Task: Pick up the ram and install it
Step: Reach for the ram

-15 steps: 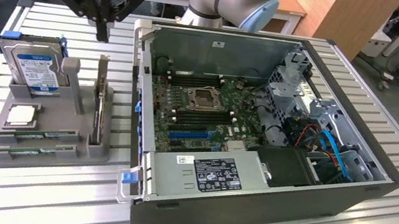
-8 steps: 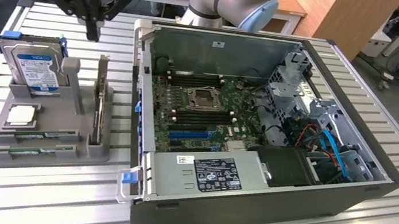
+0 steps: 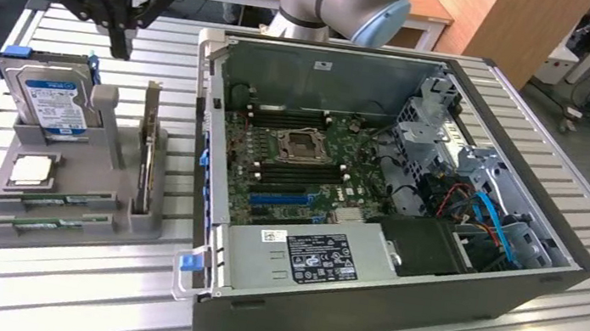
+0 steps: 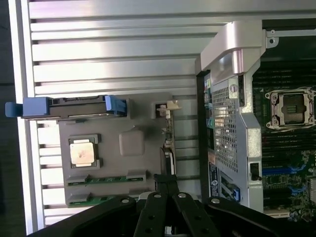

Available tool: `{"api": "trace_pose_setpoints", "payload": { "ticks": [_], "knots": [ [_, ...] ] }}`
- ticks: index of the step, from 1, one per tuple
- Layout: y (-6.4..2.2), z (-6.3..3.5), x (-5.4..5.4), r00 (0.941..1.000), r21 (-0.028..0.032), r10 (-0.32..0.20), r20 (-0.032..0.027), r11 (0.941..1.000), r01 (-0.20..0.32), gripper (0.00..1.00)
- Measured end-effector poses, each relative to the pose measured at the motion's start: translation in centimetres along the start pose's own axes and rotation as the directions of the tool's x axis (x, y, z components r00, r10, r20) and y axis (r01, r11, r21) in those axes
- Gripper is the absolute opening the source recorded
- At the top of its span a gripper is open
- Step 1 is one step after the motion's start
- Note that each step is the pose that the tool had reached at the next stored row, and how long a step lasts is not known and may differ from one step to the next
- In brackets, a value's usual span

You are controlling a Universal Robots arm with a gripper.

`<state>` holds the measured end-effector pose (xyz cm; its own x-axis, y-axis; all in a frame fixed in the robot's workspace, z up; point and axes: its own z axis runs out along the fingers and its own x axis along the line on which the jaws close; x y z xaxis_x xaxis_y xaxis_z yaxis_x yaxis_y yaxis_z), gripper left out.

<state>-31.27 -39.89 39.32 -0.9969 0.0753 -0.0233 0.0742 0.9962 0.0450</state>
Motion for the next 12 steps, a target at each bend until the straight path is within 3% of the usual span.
{"api": "trace_pose_setpoints", "payload": {
  "ticks": [12],
  "knots": [
    [-0.2, -0.07, 2.6, 1.0, 0.0, 0.0, 0.0, 1.0, 0.0, 0.1]
  ]
}}
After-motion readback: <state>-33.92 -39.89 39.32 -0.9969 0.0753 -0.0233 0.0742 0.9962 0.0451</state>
